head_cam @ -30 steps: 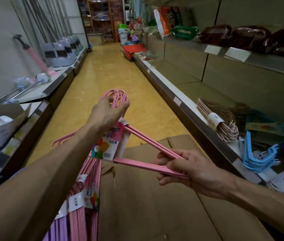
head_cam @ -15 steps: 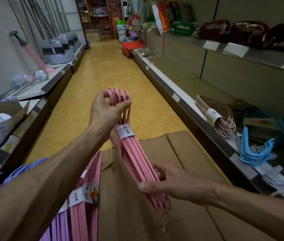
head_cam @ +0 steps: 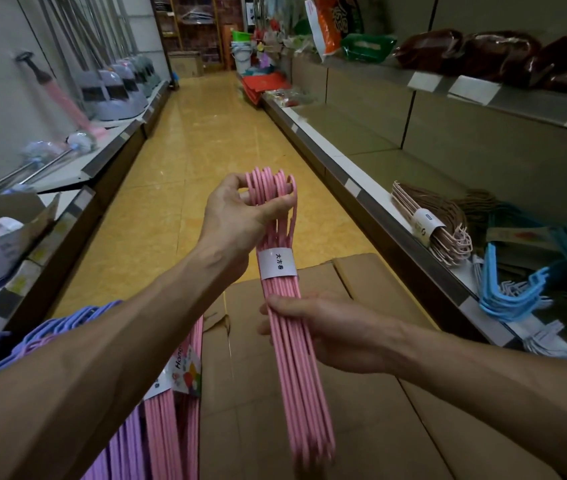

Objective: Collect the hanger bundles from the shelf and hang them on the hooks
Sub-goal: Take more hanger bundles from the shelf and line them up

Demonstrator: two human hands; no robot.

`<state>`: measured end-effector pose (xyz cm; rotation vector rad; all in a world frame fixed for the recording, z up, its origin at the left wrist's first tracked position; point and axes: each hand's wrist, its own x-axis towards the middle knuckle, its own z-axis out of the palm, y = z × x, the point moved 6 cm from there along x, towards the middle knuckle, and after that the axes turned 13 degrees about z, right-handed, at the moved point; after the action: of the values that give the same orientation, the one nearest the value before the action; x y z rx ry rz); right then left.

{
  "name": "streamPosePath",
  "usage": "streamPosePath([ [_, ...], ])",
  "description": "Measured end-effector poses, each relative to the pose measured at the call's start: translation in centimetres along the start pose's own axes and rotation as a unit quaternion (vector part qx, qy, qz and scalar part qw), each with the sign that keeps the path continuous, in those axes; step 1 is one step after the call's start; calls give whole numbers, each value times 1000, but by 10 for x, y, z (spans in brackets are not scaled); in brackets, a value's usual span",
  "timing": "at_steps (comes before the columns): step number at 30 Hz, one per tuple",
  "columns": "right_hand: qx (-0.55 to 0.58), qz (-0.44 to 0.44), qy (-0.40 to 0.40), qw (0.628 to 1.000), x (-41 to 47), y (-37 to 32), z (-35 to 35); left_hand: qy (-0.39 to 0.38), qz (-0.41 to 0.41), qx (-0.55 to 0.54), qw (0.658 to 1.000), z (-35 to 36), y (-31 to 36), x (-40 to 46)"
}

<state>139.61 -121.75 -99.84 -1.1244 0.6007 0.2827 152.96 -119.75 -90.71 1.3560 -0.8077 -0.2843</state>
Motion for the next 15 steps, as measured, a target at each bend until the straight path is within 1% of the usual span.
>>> streamPosePath([
  [1,69,11,-34,997,2,0,5,2,-11,-8,1000,-2,-2,-1],
  [2,114,14,-62,991,4,-1,9,3,-24,-10,1000,-4,-4,-2],
  [3,134,14,-85,987,7,-1,12,3,-37,-7,999,-8,-5,-3],
  [6,101,14,-139,985,15,3,23,-23,-71,23,997,-27,-4,-4],
  [8,67,22,-133,989,24,10,26,-87,-77,93,989,-42,-1,-5],
  [9,56,28,-130,990,29,16,27,-130,-74,162,975,-49,-1,-4],
  [10,47,32,-131,990,33,21,30,-173,-72,242,952,-56,-1,-5],
  [12,23,42,-133,990,47,34,34,-235,-83,388,887,-71,-6,-7],
  [13,13,48,-130,990,55,41,34,-249,-89,443,857,-79,-10,-8],
  [14,5,54,-124,991,63,48,36,-255,-90,476,837,-86,-13,-9],
  [15,1,60,-115,992,71,54,38,-256,-87,482,833,-92,-18,-9],
])
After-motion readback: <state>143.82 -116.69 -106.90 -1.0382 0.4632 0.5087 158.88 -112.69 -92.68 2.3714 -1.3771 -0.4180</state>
